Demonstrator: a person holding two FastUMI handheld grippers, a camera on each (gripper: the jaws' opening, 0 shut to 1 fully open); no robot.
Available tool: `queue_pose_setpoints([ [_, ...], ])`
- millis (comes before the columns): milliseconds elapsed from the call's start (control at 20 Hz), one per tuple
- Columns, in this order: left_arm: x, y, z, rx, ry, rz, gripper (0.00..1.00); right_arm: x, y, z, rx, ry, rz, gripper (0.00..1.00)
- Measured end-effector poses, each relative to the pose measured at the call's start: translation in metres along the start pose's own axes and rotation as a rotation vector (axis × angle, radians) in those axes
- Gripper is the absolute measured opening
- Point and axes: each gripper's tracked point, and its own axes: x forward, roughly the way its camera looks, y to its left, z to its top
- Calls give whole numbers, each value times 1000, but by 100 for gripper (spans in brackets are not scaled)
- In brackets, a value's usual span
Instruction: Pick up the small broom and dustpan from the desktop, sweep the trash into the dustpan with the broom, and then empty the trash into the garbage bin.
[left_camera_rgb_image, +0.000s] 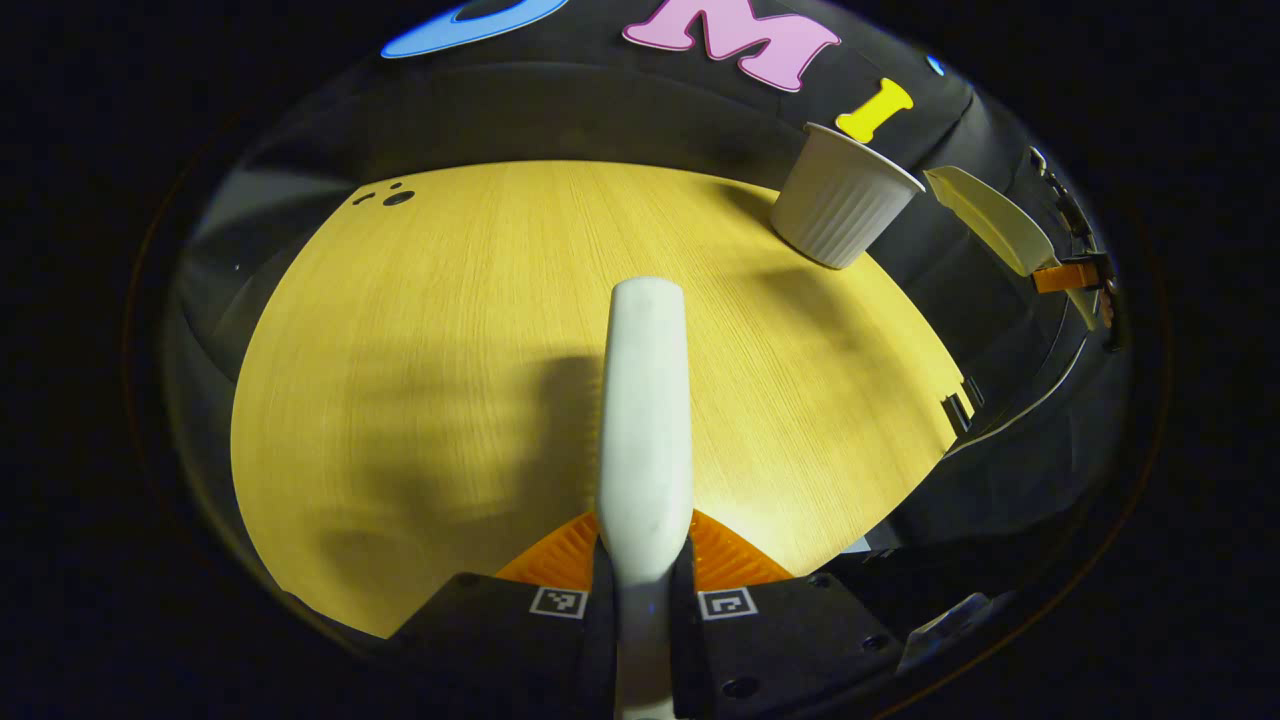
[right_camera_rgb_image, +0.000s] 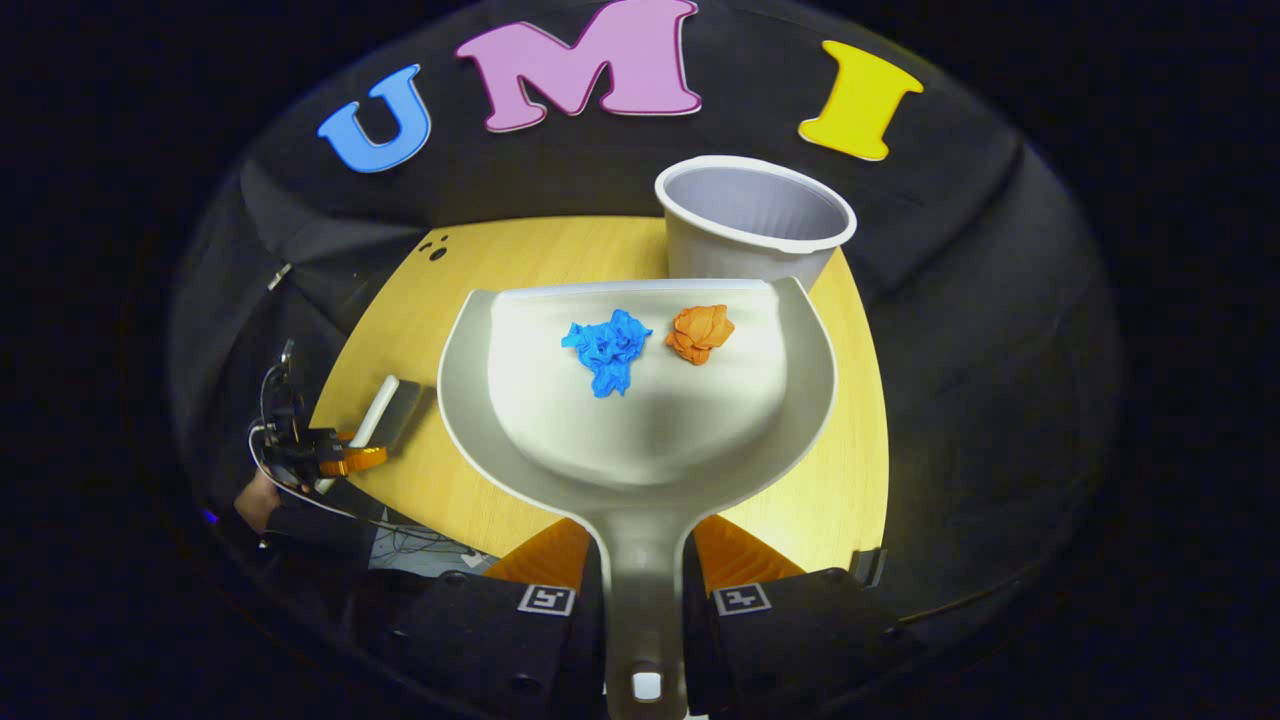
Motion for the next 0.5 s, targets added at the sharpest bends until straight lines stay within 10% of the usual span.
queue_pose_setpoints([
  [500, -15, 25, 0, -149, -58, 40, 27, -21, -80, 105, 97, -132, -147, 35],
])
